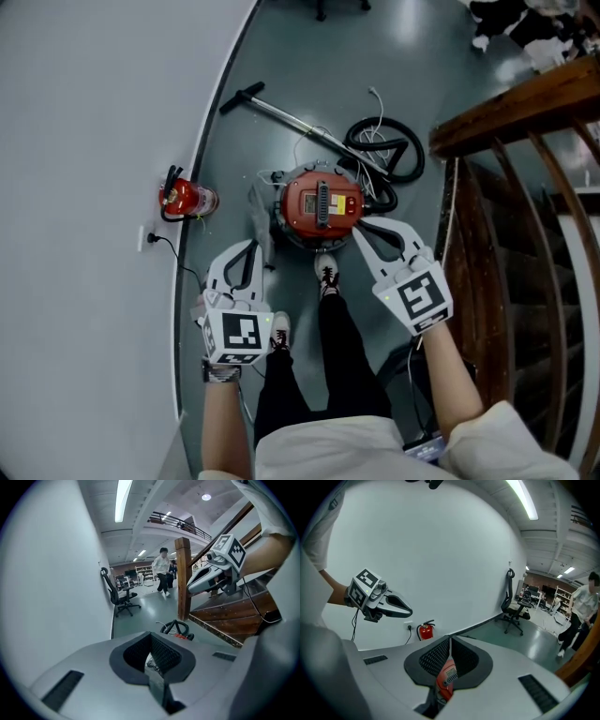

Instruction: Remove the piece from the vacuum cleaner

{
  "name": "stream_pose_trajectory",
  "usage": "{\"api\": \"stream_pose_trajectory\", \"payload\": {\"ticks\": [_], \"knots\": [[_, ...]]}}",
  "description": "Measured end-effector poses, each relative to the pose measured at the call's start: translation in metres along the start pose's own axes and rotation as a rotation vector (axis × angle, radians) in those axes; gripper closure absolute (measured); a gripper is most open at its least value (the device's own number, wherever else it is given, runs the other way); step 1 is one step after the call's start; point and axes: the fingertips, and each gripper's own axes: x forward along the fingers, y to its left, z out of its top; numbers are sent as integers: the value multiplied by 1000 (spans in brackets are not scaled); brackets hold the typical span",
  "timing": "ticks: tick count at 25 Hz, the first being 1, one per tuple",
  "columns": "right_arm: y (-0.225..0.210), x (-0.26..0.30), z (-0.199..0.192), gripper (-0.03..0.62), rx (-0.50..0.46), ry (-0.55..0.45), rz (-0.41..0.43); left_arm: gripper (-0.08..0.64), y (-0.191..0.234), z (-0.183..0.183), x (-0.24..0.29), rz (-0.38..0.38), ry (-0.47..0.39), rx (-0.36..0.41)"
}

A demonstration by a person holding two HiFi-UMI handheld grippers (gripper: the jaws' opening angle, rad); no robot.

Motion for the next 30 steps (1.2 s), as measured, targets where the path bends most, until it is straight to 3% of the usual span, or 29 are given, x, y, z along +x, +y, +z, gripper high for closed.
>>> {"api": "stream_pose_trajectory", "payload": {"ticks": [7, 13, 19, 30], "knots": [[2, 27, -53, 561, 47, 67, 26, 561, -2, -51, 34, 39, 33, -83], [3, 59, -88, 561, 18, 84, 60, 561, -20, -106, 71, -17, 117, -124], [7, 88, -134, 561, 65, 121, 63, 561, -15, -136, 99, -15, 152, -172], [1, 134, -199, 561, 201, 129, 46, 561, -44, -188, 151, -83, 196, -207]]}}
